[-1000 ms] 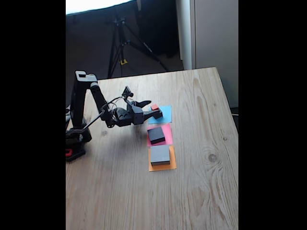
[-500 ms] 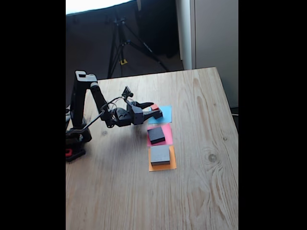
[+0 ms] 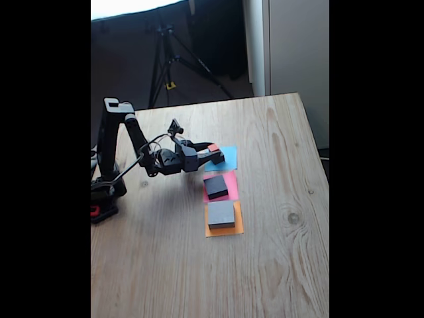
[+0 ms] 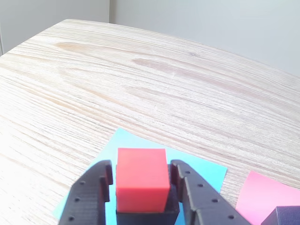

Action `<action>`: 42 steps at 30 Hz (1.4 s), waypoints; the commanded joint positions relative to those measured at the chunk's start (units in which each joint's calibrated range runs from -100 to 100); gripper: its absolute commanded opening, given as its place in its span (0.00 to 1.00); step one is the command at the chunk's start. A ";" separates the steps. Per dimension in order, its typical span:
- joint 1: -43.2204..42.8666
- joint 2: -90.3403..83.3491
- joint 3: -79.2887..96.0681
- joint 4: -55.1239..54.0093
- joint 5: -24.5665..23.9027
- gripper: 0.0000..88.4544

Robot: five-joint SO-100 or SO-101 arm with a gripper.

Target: Tower of hanoi

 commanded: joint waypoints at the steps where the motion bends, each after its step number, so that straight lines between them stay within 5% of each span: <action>1: -0.40 -1.82 0.35 -1.34 0.87 0.11; 31: -0.31 -4.32 1.26 -1.90 0.87 0.04; 37: -0.06 -11.06 0.89 5.70 0.53 0.04; 42: 0.61 -20.14 -0.74 16.47 -4.32 0.03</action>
